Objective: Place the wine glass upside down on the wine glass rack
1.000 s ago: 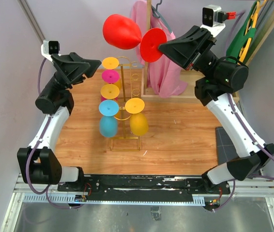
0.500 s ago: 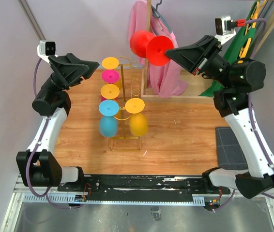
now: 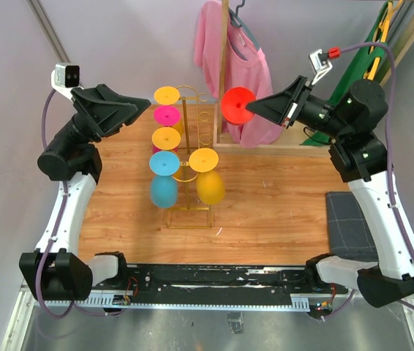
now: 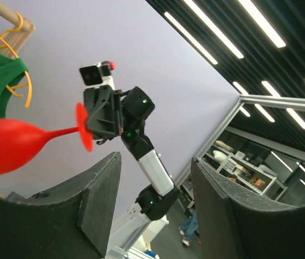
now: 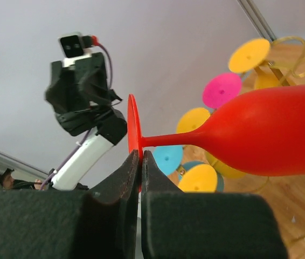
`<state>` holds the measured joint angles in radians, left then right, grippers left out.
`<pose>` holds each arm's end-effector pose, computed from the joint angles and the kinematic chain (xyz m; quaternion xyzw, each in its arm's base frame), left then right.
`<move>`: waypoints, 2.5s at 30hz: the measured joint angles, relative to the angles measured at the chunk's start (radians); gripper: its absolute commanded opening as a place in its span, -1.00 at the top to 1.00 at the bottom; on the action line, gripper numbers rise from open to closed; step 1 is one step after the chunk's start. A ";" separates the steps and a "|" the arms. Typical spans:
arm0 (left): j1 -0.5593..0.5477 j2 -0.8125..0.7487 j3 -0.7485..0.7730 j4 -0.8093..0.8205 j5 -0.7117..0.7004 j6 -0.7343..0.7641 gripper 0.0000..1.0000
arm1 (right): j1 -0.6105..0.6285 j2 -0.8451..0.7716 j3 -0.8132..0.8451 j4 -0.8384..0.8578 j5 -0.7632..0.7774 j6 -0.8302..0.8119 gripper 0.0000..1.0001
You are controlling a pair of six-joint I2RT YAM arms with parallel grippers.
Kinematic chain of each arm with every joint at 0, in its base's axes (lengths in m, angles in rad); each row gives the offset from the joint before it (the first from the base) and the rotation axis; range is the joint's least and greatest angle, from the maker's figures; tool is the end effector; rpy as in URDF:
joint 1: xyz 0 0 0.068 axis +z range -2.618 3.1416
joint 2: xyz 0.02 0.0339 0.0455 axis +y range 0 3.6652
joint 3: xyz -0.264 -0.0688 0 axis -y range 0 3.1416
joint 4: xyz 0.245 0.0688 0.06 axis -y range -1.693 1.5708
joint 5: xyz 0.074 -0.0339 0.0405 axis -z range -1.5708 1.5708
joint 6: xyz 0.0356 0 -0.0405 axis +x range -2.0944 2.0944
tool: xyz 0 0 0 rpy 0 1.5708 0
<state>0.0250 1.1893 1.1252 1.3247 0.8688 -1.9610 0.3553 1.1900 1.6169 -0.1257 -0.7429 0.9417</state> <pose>0.2003 -0.0222 0.4951 0.1097 0.4249 -0.7751 0.4546 0.1939 0.0976 0.5444 -0.1201 0.6135 0.6247 0.4680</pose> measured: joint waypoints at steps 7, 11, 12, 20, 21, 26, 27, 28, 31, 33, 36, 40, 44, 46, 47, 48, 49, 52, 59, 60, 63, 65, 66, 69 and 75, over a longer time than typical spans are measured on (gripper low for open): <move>0.000 -0.019 -0.007 -0.053 0.010 0.033 -0.18 | -0.024 0.054 -0.071 -0.076 0.002 0.044 0.98; 0.000 -0.020 -0.010 -0.074 0.011 0.043 -0.18 | -0.024 0.075 -0.106 -0.075 -0.006 0.090 0.98; 0.000 -0.020 -0.011 -0.076 0.012 0.044 -0.18 | -0.024 0.079 -0.111 -0.075 -0.010 0.102 0.98; 0.000 -0.025 -0.022 -0.103 0.017 0.057 -0.18 | -0.024 0.084 -0.177 -0.039 -0.040 0.170 0.98; 0.000 -0.025 -0.022 -0.106 0.019 0.058 -0.18 | -0.024 0.084 -0.188 -0.031 -0.044 0.177 0.98; 0.000 -0.029 -0.022 -0.122 0.020 0.071 -0.18 | -0.024 0.084 -0.251 -0.019 -0.060 0.199 0.98; 0.000 -0.029 -0.022 -0.124 0.020 0.073 -0.18 | -0.024 0.084 -0.257 -0.018 -0.063 0.203 0.98; 0.000 -0.030 -0.022 -0.126 0.020 0.074 -0.18 | -0.024 0.084 -0.263 -0.015 -0.066 0.204 0.98; 0.000 -0.032 -0.023 -0.134 0.020 0.078 -0.18 | -0.024 0.084 -0.272 -0.005 -0.069 0.208 0.98; 0.000 -0.036 -0.026 -0.140 0.020 0.080 -0.18 | -0.021 0.084 -0.273 -0.001 -0.069 0.209 0.98; 0.000 -0.040 -0.028 -0.148 0.021 0.084 -0.18 | -0.013 0.084 -0.274 0.007 -0.069 0.211 0.98; 0.000 -0.044 -0.034 -0.152 0.021 0.085 -0.18 | 0.027 0.093 -0.274 0.022 -0.069 0.211 0.98; 0.000 -0.047 -0.039 -0.154 0.021 0.089 -0.18 | 0.052 0.111 -0.274 0.024 -0.069 0.211 0.98; 0.000 -0.047 -0.039 -0.153 0.021 0.092 -0.18 | 0.057 0.117 -0.274 0.025 -0.069 0.211 0.98; 0.000 -0.048 -0.039 -0.154 0.021 0.092 -0.18 | 0.059 0.120 -0.274 0.026 -0.068 0.211 0.98; 0.000 -0.048 -0.039 -0.153 0.021 0.092 -0.18 | 0.060 0.123 -0.274 0.028 -0.068 0.211 0.98; 0.000 -0.048 -0.039 -0.153 0.021 0.092 -0.18 | 0.061 0.125 -0.274 0.031 -0.069 0.211 0.98; 0.000 -0.048 -0.039 -0.153 0.021 0.094 -0.18 | 0.063 0.135 -0.274 0.042 -0.068 0.211 0.98; 0.000 -0.048 -0.039 -0.153 0.021 0.095 -0.18 | 0.066 0.166 -0.274 0.062 -0.069 0.213 0.98; 0.000 -0.048 -0.039 -0.154 0.021 0.095 -0.18 | 0.069 0.171 -0.274 0.063 -0.069 0.213 0.98; 0.000 -0.048 -0.039 -0.153 0.021 0.095 -0.18 | 0.078 0.180 -0.273 0.068 -0.068 0.214 0.98; 0.000 -0.048 -0.039 -0.153 0.021 0.095 -0.18 | 0.085 0.185 -0.273 0.071 -0.069 0.214 0.98; 0.000 -0.048 -0.039 -0.154 0.021 0.095 -0.18 | 0.088 0.187 -0.273 0.072 -0.069 0.215 0.98; 0.000 -0.048 -0.039 -0.154 0.021 0.095 -0.18 | 0.094 0.196 -0.272 0.077 -0.069 0.214 0.98; 0.000 -0.048 -0.039 -0.154 0.021 0.095 -0.18 | 0.106 0.224 -0.269 0.085 -0.069 0.214 0.98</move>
<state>0.0250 1.1412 1.0863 1.1709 0.8902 -1.8656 0.4614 1.4143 1.3476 -0.0402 -0.8116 1.1561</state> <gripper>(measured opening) 0.591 0.022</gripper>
